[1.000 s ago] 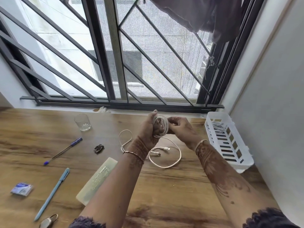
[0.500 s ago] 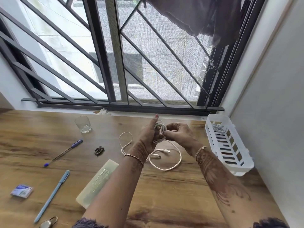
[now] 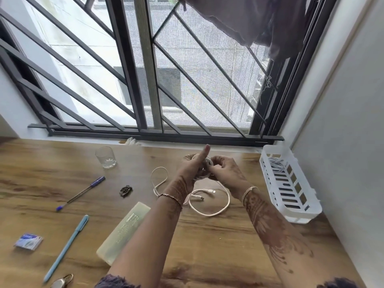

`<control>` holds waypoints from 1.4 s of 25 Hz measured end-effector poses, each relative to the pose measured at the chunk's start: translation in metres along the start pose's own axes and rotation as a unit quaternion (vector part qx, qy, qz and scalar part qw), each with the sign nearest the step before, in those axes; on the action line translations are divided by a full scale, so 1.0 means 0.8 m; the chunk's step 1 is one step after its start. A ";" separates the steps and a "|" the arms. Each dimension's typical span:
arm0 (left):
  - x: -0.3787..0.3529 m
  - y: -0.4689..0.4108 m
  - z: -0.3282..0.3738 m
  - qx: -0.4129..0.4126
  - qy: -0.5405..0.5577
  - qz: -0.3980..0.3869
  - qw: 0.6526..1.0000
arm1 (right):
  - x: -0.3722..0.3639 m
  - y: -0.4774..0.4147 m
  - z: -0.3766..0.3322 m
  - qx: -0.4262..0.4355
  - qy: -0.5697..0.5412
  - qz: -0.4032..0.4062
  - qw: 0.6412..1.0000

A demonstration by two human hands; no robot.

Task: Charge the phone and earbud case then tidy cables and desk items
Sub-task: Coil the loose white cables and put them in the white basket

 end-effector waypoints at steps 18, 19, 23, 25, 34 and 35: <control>0.021 -0.010 0.006 -0.105 -0.016 0.054 0.993 | 0.014 -0.001 -0.008 0.033 -0.022 0.064 0.997; 0.021 -0.010 0.005 -0.106 -0.002 0.051 0.993 | 0.011 0.000 -0.009 0.020 -0.051 0.051 0.997; 0.022 -0.012 0.000 -0.128 -0.030 0.021 0.991 | 0.002 0.008 0.002 -0.056 -0.154 0.010 0.987; 0.024 -0.013 0.001 -0.153 -0.098 0.025 0.983 | -0.001 0.010 0.015 -0.092 -0.204 0.008 0.975; 0.019 -0.001 0.013 -0.194 -0.350 0.091 0.912 | -0.001 0.009 0.026 -0.097 -0.343 0.042 0.933; 0.016 -0.001 0.011 -0.185 -0.319 0.074 0.926 | 0.000 0.008 0.027 -0.094 -0.347 0.047 0.932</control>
Point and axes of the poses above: each hand's wrist, its own y-axis away from the middle knuckle, its own x-axis out of the back of the hand, z = x × y, the point moved 9 cm from there along -y, towards the middle knuckle, and after that the axes turned 3 degrees about y, right-handed, at the moved point
